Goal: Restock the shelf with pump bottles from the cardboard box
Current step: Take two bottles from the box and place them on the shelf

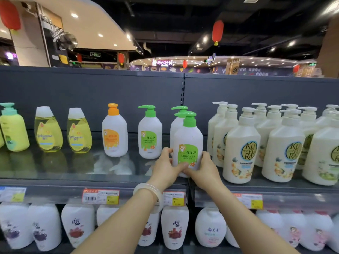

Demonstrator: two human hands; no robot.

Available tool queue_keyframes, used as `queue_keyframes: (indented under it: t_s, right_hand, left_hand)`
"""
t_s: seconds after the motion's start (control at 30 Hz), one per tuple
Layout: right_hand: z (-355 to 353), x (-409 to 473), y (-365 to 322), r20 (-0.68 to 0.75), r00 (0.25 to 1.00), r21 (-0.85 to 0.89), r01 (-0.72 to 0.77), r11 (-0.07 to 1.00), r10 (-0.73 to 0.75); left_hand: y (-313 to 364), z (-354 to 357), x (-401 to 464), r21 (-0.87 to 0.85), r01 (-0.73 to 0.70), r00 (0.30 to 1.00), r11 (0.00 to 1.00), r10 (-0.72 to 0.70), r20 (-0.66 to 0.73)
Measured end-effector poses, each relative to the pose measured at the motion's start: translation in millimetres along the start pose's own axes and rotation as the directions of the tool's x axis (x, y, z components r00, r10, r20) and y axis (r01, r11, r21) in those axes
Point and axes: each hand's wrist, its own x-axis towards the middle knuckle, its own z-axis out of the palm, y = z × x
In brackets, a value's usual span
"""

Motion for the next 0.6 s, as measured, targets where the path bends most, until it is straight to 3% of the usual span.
queue_keyframes:
  t_s: [0.43, 0.5, 0.6]
  right_hand:
    - [-2, 3, 15, 0.018, 1.0, 0.018, -0.009, 1.0, 0.009]
    - [1, -3, 17, -0.104, 0.991, -0.06, 0.078, 0.995, -0.084]
    - [7, -15, 10, -0.296, 0.87, -0.177, 0.356, 0.918, -0.394]
  left_hand:
    - [7, 6, -4, 0.056, 0.014, 0.999, 0.998, -0.015, 0.03]
    - [7, 2, -8, 0.11, -0.011, 1.0, 0.994, 0.009, 0.015]
    - [-1, -8, -14, 0.218, -0.051, 0.996, 0.975, 0.066, -0.063]
